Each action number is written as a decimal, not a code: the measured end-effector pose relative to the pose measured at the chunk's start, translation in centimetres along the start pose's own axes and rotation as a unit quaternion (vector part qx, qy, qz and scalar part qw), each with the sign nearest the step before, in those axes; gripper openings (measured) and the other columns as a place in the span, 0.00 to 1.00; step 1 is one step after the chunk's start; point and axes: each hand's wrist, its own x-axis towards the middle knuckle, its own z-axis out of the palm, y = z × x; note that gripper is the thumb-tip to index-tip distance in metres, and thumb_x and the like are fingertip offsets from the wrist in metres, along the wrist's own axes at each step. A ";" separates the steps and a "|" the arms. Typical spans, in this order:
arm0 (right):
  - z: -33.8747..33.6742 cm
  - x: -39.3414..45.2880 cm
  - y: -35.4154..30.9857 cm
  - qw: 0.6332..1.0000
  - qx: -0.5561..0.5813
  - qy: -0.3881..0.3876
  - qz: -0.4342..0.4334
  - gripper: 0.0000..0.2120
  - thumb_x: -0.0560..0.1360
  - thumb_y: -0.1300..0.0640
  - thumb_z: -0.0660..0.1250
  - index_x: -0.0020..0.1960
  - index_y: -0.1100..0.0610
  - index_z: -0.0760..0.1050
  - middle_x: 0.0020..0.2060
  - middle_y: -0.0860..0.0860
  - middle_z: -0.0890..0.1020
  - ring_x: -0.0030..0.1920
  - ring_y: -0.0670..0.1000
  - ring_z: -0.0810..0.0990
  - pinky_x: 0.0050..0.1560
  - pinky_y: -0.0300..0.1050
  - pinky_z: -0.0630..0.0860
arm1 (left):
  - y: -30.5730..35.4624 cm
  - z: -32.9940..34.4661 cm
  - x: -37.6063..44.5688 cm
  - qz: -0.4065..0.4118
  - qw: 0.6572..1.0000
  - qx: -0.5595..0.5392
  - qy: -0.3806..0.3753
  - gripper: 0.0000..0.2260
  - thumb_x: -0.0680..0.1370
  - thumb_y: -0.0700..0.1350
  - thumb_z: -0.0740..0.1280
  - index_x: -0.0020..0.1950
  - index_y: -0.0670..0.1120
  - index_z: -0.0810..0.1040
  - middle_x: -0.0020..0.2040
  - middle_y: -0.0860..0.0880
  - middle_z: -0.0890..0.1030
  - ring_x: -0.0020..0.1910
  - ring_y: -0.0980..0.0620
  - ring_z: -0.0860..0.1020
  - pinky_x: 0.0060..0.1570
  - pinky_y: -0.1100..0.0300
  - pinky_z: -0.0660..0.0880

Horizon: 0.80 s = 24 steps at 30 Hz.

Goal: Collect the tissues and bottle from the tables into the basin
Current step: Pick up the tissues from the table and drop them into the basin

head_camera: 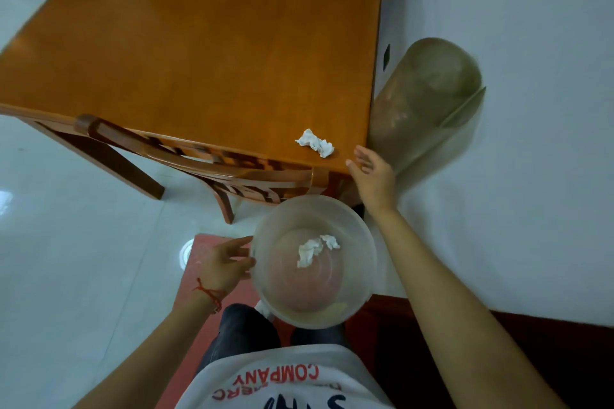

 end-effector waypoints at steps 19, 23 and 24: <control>5.4 7.3 1.9 0.984 -0.142 -0.072 -0.085 0.13 0.72 0.60 0.68 0.55 0.63 0.78 0.53 0.61 0.81 0.53 0.58 0.78 0.52 0.50 0.76 | -0.2 0.2 -0.9 -0.002 0.999 -0.020 0.042 0.19 0.72 0.35 0.67 0.62 0.44 0.75 0.42 0.53 0.78 0.40 0.54 0.78 0.40 0.61 0.76; 3.5 4.8 1.9 0.995 -0.065 -0.022 -0.073 0.11 0.71 0.62 0.70 0.53 0.63 0.79 0.48 0.59 0.83 0.44 0.50 0.78 0.45 0.42 0.76 | -0.3 0.1 -0.6 0.000 0.999 -0.018 0.043 0.19 0.72 0.34 0.67 0.62 0.44 0.75 0.45 0.48 0.79 0.42 0.50 0.79 0.42 0.57 0.77; 3.0 3.9 2.0 0.996 -0.051 -0.010 -0.075 0.11 0.70 0.62 0.70 0.52 0.62 0.80 0.47 0.58 0.84 0.43 0.47 0.78 0.43 0.37 0.76 | -0.3 0.1 -0.5 0.000 0.999 -0.020 0.046 0.19 0.71 0.34 0.68 0.62 0.44 0.75 0.46 0.47 0.79 0.42 0.47 0.79 0.43 0.56 0.78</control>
